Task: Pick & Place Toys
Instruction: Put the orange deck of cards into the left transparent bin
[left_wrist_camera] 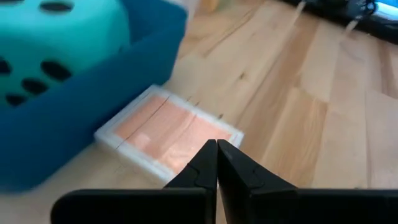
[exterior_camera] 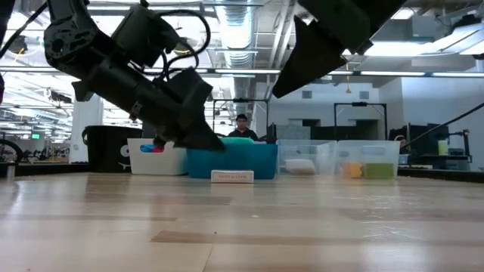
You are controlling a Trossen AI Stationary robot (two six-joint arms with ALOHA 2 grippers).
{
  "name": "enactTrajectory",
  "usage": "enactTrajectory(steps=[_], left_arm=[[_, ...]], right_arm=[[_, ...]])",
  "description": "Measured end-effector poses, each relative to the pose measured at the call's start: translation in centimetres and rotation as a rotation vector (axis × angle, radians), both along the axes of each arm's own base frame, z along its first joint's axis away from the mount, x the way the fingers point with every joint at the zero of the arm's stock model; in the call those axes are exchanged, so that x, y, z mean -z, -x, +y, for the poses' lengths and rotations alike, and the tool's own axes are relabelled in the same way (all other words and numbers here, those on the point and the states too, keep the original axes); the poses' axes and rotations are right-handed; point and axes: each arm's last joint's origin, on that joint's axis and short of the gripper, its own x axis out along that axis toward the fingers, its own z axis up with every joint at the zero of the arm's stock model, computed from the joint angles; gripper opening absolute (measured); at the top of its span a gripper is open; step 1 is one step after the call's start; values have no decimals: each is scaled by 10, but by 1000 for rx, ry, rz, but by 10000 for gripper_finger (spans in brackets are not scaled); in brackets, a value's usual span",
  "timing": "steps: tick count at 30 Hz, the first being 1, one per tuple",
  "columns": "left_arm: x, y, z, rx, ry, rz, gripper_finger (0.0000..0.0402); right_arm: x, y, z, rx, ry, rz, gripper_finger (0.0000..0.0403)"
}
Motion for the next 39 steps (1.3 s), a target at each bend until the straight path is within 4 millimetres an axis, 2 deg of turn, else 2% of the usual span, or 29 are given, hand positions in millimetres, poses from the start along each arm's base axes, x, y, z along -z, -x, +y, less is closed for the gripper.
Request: enactTrajectory(steps=[8, 12, 16, 28, 33, 39], left_arm=[[26, -5, -1, -31, 44, 32, 0], [37, -16, -2, -49, 50, 32, 0], [45, -16, -8, -29, 86, 48, 0], [45, -4, -67, 234, 157, 75, 0], [42, -1, -68, 276, 163, 131, 0], [22, 10, -69, 545, 33, 269, 0]], right_arm=[[10, 1, -8, 18, 9, 12, 234], [10, -2, -12, 30, 0, 1, 234], [10, -3, -13, 32, -4, 3, 234], [10, -2, -10, 20, -9, 1, 234], [11, -2, -9, -2, -22, 23, 234], [11, -1, -9, -11, -18, 30, 234]])
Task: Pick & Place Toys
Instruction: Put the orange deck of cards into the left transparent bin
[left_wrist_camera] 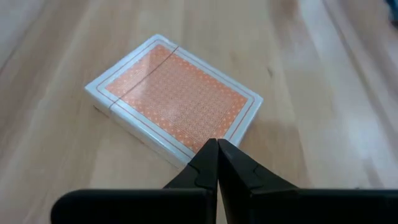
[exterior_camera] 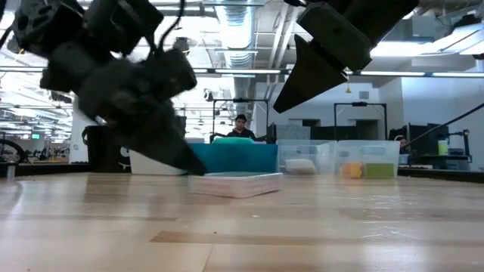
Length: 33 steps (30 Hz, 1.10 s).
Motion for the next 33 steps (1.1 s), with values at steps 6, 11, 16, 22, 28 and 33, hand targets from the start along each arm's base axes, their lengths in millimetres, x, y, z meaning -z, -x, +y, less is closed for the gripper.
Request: enactTrajectory(steps=[6, 11, 16, 22, 28, 33], left_arm=[[-27, 16, 14, 136, -143, 102, 0], [-36, 25, 31, 325, -270, 184, 0], [-36, 24, 42, 509, -329, 174, 0], [-35, 23, 46, 673, -455, 147, 0], [-35, 23, 46, 795, -597, 108, 0], [-42, 18, 45, 720, -627, 44, 0]], right_arm=[[0, 0, 0, -6, 4, 3, 234], [0, -1, 1, -31, 13, 18, 234], [0, -1, 0, -49, 21, 32, 234], [0, -1, 0, -69, 42, 49, 234], [0, -2, -2, -64, 42, 50, 234], [-1, -3, -2, -61, 38, 44, 234]])
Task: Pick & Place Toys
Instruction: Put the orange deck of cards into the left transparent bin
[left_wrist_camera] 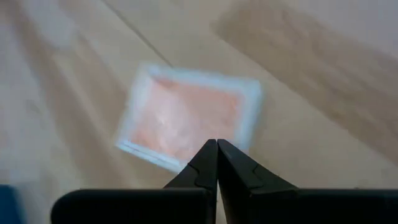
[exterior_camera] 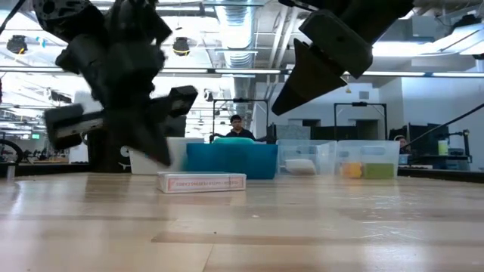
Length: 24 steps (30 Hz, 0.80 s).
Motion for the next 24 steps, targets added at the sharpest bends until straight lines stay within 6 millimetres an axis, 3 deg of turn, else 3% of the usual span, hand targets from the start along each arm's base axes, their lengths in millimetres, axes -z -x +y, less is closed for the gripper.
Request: enactTrajectory(steps=[8, 15, 19, 24], left_arm=[[-56, 5, -5, -83, 184, -258, 0], [-99, 25, -10, -389, 719, -287, 0], [-97, 25, -20, -539, 946, -189, 0], [-70, 14, -49, -710, 979, -203, 0]], right_arm=[[-2, -3, 4, -43, 12, -19, 234], [-4, -8, 7, -160, 33, 8, 234], [-6, -11, 6, -162, 6, -13, 234], [-6, -11, 6, -140, -18, -28, 234]])
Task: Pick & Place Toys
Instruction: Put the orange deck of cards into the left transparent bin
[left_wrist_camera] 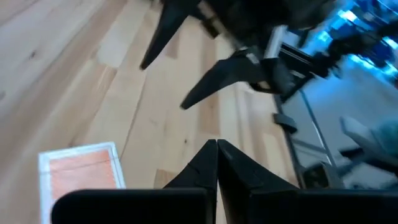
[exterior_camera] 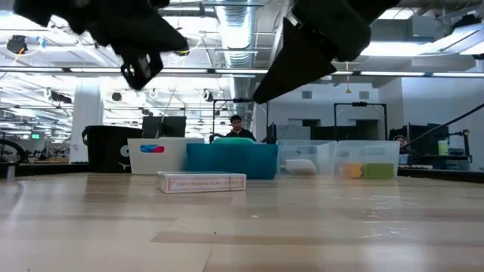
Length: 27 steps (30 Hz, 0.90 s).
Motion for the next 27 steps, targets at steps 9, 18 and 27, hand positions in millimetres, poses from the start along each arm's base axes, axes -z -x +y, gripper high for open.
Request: enactTrajectory(steps=[9, 18, 27], left_arm=[[71, -25, -28, -156, 73, 53, 0], [104, -25, -29, -216, 113, 162, 0], [112, -17, -30, -244, 72, 273, 0]], right_arm=[[0, 0, 0, 1, 0, 0, 234], [0, 0, 0, 4, 1, 0, 234], [1, 1, 0, 16, -14, -1, 234]])
